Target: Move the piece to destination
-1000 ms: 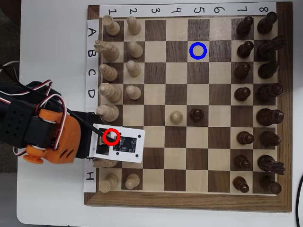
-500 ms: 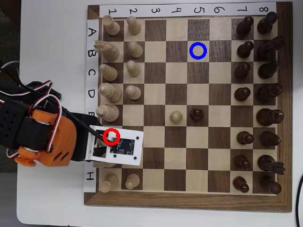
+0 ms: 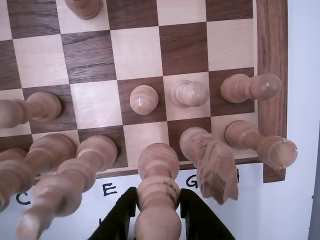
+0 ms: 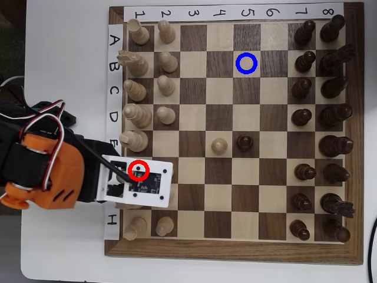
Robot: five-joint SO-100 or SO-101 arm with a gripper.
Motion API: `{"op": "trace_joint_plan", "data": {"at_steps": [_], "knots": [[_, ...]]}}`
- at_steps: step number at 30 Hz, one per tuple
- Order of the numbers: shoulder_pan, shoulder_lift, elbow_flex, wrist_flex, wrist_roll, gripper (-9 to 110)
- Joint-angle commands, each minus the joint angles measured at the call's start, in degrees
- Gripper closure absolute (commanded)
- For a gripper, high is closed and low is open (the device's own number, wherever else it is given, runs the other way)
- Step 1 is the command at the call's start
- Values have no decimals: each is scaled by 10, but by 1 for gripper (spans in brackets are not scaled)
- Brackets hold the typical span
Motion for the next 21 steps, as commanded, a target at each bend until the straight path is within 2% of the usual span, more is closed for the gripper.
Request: {"op": "trace_joint_plan", "data": {"at_steps": [1, 12, 21], "knots": [[-10, 14, -38, 12, 0, 101], [-42, 12, -115, 81, 15, 101], [-62, 22, -165, 84, 17, 101]]}}
